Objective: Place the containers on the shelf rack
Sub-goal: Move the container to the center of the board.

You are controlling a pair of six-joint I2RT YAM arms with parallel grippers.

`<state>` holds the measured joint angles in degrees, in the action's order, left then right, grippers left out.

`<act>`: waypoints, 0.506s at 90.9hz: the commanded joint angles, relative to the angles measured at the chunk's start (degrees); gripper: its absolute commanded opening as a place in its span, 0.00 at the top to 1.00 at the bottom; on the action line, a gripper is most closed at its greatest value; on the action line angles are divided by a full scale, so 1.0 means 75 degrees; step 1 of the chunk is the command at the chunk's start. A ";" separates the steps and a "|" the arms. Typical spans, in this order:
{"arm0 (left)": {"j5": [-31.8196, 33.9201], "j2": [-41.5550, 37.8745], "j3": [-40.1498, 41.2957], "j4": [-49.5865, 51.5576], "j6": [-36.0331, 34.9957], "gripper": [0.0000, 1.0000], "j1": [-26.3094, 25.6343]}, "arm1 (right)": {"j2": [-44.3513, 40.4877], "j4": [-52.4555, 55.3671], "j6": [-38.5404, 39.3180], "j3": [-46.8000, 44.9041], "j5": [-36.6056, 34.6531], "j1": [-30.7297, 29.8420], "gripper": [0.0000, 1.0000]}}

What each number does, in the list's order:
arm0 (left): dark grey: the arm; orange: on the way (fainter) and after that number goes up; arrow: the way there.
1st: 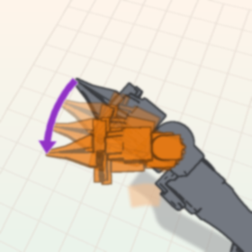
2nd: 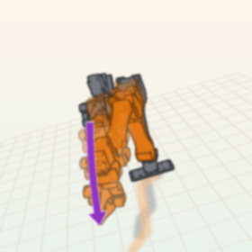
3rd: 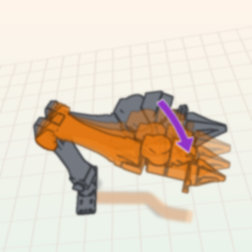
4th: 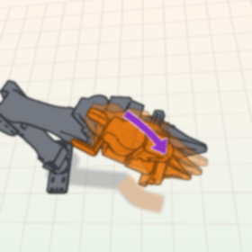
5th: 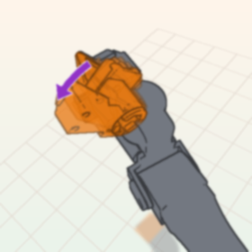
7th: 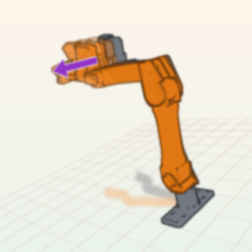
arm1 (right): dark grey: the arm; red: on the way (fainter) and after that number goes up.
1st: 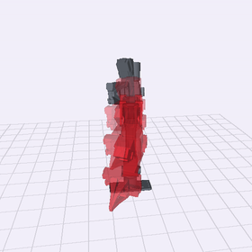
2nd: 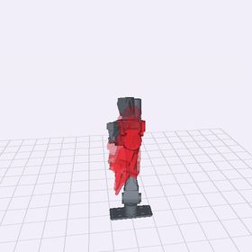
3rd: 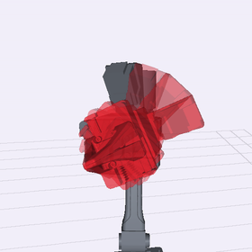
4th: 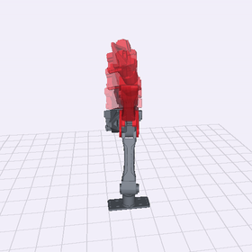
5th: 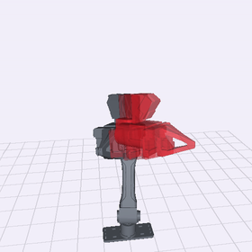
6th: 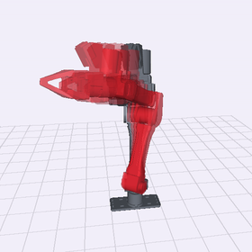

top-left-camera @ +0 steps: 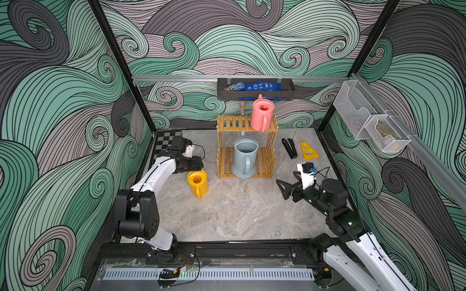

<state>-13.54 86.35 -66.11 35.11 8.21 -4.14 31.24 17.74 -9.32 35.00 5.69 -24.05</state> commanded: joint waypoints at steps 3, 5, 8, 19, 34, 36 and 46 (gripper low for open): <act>0.0108 -0.0579 0.0176 -0.0312 -0.0150 0.24 0.0168 | -0.0146 -0.0934 -0.0545 -0.0300 0.0375 -0.0553 0.01; 0.0130 -0.0811 0.0209 -0.0340 -0.0184 0.23 0.0193 | -0.0140 -0.1017 -0.0584 -0.0315 0.0286 -0.0710 0.01; 0.0190 -0.0986 0.0256 -0.0393 -0.0233 0.23 0.0235 | -0.0110 -0.1108 -0.0608 -0.0326 0.0078 -0.1015 0.01; 0.0337 -0.1544 0.0565 -0.0674 -0.0379 0.22 0.0384 | 0.0114 -0.1474 -0.0532 -0.0404 -0.1026 -0.2357 0.01; 0.0362 -0.2345 0.1006 -0.1021 -0.0554 0.20 0.0672 | 0.0800 -0.1963 -0.0192 -0.0275 -0.2390 -0.4145 0.01; 0.0363 -0.2427 0.1067 -0.1071 -0.0555 0.20 0.0708 | 0.0899 -0.2083 -0.0115 -0.0273 -0.2544 -0.4350 0.01; 0.0249 -0.2647 0.1194 -0.1111 -0.0549 0.20 0.0936 | 0.1428 -0.2655 0.0155 -0.0224 -0.3003 -0.5036 0.01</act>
<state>-11.60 68.45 -57.58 29.04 5.30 1.17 39.11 4.62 -10.74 32.29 -9.21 -57.71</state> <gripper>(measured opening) 0.797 0.992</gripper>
